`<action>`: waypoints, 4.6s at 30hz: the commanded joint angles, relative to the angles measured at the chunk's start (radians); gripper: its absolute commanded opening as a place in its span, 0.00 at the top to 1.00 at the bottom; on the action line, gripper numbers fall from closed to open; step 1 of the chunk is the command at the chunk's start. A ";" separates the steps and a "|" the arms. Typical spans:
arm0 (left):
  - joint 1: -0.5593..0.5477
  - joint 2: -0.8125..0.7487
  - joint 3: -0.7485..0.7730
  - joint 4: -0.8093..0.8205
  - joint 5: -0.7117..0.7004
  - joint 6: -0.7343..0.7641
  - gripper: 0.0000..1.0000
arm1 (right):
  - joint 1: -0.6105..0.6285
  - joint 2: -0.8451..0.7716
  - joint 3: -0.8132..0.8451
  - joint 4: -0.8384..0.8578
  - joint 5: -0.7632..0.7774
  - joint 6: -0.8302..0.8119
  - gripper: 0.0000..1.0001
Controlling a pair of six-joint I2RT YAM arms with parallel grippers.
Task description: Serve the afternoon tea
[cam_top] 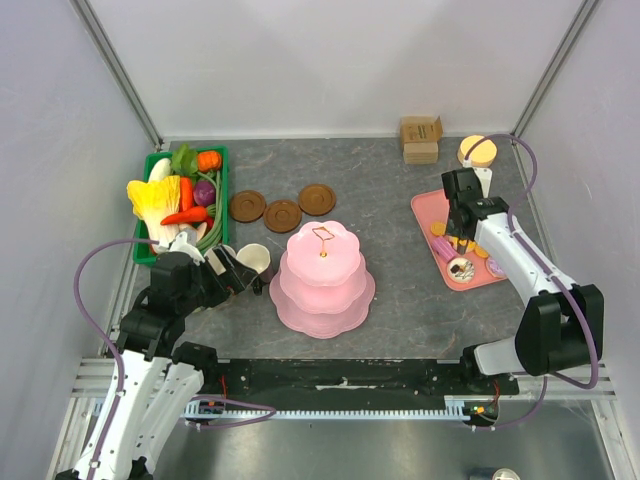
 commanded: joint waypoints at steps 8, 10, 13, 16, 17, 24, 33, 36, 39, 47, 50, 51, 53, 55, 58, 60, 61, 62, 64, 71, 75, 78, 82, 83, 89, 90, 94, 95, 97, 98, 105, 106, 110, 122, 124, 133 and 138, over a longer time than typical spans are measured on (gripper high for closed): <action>-0.002 0.000 -0.002 0.035 0.010 0.012 0.01 | -0.006 -0.118 0.011 0.053 0.001 0.013 0.69; -0.002 0.000 -0.001 0.035 0.012 0.012 0.01 | -0.006 -0.159 0.014 0.053 -0.006 0.012 0.69; -0.002 0.003 -0.004 0.035 0.012 0.010 0.01 | -0.006 -0.226 0.014 0.044 -0.032 0.010 0.69; -0.002 0.006 -0.002 0.035 0.014 0.012 0.01 | -0.004 -0.297 0.002 0.038 -0.152 0.004 0.68; -0.002 0.006 -0.002 0.035 0.012 0.012 0.01 | -0.006 -0.315 -0.009 0.038 -0.228 -0.004 0.68; -0.003 0.014 -0.002 0.033 0.015 0.012 0.01 | -0.004 -0.469 -0.125 0.051 -0.725 -0.034 0.68; -0.002 0.014 -0.002 0.031 0.018 0.013 0.01 | -0.004 -0.613 -0.280 -0.007 -0.959 -0.004 0.68; -0.002 0.007 -0.004 0.033 0.020 0.015 0.01 | -0.006 -0.635 -0.321 -0.018 -0.994 0.005 0.67; -0.002 0.009 -0.002 0.033 0.024 0.016 0.01 | -0.004 -0.642 -0.357 -0.035 -1.031 0.002 0.67; -0.002 0.007 -0.004 0.033 0.026 0.015 0.00 | -0.003 -0.644 -0.412 -0.039 -1.183 -0.028 0.67; -0.002 0.006 -0.004 0.031 0.026 0.016 0.01 | -0.003 -0.633 -0.427 -0.041 -1.200 -0.033 0.67; -0.002 0.006 -0.002 0.034 0.024 0.015 0.01 | 0.002 -0.630 -0.435 -0.035 -1.212 -0.033 0.67; -0.002 0.007 -0.002 0.034 0.024 0.016 0.01 | 0.010 -0.633 -0.453 -0.012 -1.237 -0.018 0.67; -0.002 0.007 -0.004 0.035 0.023 0.016 0.00 | 0.023 -0.630 -0.466 0.008 -1.235 -0.005 0.67; -0.002 0.007 -0.002 0.033 0.021 0.015 0.01 | 0.059 -0.621 -0.489 0.053 -1.221 0.039 0.67; -0.002 0.006 -0.004 0.033 0.021 0.015 0.01 | 0.114 -0.613 -0.498 0.088 -1.186 0.064 0.67; -0.002 0.007 -0.004 0.033 0.021 0.015 0.01 | 0.132 -0.607 -0.493 0.085 -1.148 0.073 0.67; -0.002 0.006 -0.002 0.031 0.021 0.015 0.01 | 0.149 -0.603 -0.486 0.082 -1.113 0.077 0.67; -0.002 0.004 -0.004 0.033 0.023 0.015 0.00 | 0.160 -0.604 -0.474 0.070 -1.059 0.076 0.66; -0.002 0.006 -0.004 0.034 0.023 0.015 0.01 | 0.157 -0.638 -0.481 0.028 -1.019 0.059 0.59; -0.002 0.009 -0.002 0.031 0.024 0.016 0.01 | 0.158 -0.639 -0.478 0.022 -1.011 0.048 0.47; -0.002 0.006 -0.001 0.033 0.027 0.018 0.01 | 0.160 -0.639 -0.463 0.019 -1.007 0.044 0.46; -0.002 0.004 -0.002 0.035 0.026 0.016 0.01 | 0.157 -0.656 -0.428 -0.001 -0.984 0.038 0.46; -0.002 0.006 -0.002 0.035 0.026 0.016 0.01 | 0.158 -0.661 -0.417 -0.013 -0.971 0.033 0.46; -0.003 0.006 -0.002 0.035 0.027 0.018 0.01 | 0.158 -0.688 -0.346 -0.090 -0.813 0.028 0.46; -0.002 0.006 -0.002 0.035 0.027 0.018 0.01 | 0.158 -0.695 -0.335 -0.097 -0.800 0.030 0.46; -0.003 0.007 -0.001 0.033 0.030 0.018 0.01 | 0.158 -0.690 -0.285 -0.148 -0.633 0.044 0.46; -0.002 0.006 -0.004 0.034 0.030 0.018 0.01 | 0.157 -0.690 -0.274 -0.160 -0.576 0.050 0.46; -0.002 0.006 -0.002 0.031 0.030 0.019 0.01 | 0.158 -0.688 -0.251 -0.171 -0.478 0.053 0.47; -0.002 0.006 -0.002 0.033 0.030 0.019 0.01 | 0.158 -0.684 -0.234 -0.177 -0.452 0.044 0.46; -0.002 0.017 0.001 0.033 0.038 0.027 0.01 | 0.158 -0.532 -0.116 -0.199 -0.244 0.044 0.47; -0.002 0.018 0.001 0.034 0.043 0.029 0.01 | 0.158 -0.506 -0.115 -0.199 -0.252 0.038 0.47; -0.002 0.020 0.001 0.035 0.050 0.030 0.01 | 0.157 -0.406 -0.075 -0.217 -0.258 0.022 0.47; -0.002 0.007 -0.004 0.056 0.083 0.044 0.01 | 0.088 -0.184 0.189 -0.249 0.073 -0.048 0.46; -0.002 0.003 -0.007 0.054 0.086 0.042 0.01 | 0.027 -0.139 0.200 -0.249 0.086 -0.064 0.46; -0.002 0.000 -0.008 0.064 0.096 0.047 0.01 | -0.046 -0.041 0.217 -0.197 0.043 0.081 0.47; -0.003 -0.005 -0.008 0.065 0.103 0.049 0.00 | -0.052 -0.012 0.206 -0.188 0.021 0.142 0.46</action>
